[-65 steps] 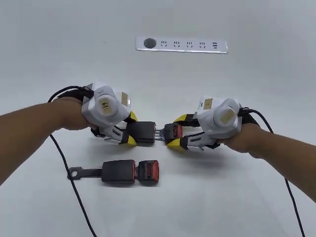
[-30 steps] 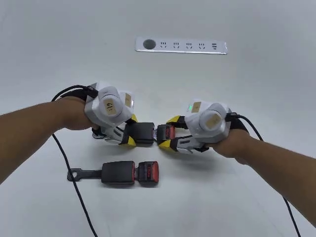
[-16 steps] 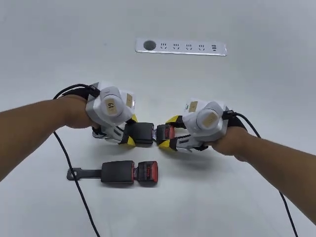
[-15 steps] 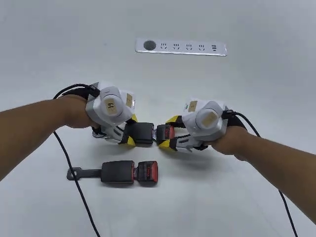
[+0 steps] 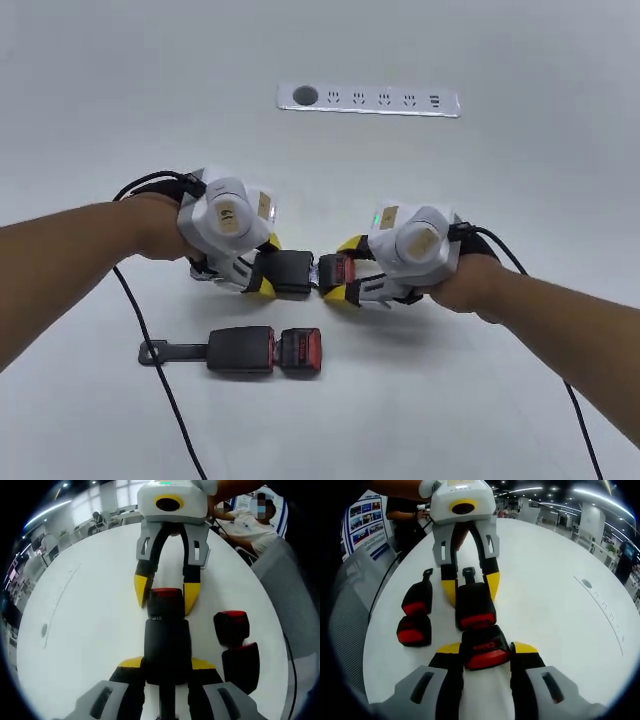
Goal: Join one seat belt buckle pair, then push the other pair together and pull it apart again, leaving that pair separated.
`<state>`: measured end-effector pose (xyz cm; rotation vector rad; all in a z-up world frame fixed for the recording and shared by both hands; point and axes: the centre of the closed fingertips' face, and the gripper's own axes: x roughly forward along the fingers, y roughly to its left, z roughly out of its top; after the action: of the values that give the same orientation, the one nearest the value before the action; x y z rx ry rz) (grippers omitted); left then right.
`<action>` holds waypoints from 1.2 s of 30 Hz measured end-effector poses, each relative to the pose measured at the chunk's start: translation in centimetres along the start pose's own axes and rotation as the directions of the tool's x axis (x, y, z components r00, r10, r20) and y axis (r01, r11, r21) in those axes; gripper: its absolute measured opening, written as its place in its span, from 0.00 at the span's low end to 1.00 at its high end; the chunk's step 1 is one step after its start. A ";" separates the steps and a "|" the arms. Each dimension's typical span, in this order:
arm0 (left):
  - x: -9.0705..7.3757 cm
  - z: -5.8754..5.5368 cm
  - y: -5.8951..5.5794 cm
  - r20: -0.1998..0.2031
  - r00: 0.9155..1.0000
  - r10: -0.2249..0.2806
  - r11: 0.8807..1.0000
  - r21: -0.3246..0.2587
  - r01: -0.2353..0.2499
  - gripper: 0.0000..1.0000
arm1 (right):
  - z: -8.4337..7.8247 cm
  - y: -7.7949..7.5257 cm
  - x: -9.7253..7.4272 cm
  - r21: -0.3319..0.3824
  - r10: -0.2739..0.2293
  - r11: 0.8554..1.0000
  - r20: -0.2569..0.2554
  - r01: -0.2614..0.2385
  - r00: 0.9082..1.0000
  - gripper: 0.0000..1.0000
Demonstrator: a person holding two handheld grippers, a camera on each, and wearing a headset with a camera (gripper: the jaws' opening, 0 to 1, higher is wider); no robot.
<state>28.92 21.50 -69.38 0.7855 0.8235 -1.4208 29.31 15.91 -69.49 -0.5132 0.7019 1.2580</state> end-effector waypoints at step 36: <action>-0.2 0.2 -0.3 0.032 0.999 0.012 1.000 -0.029 -0.011 0.33 | -1.2 -0.5 -1.0 -0.018 -0.005 1.000 -0.027 0.004 1.000 0.35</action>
<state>28.67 21.39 -69.07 0.7430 0.8118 -1.4053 29.40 14.25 -69.58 -0.5470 0.7119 1.2565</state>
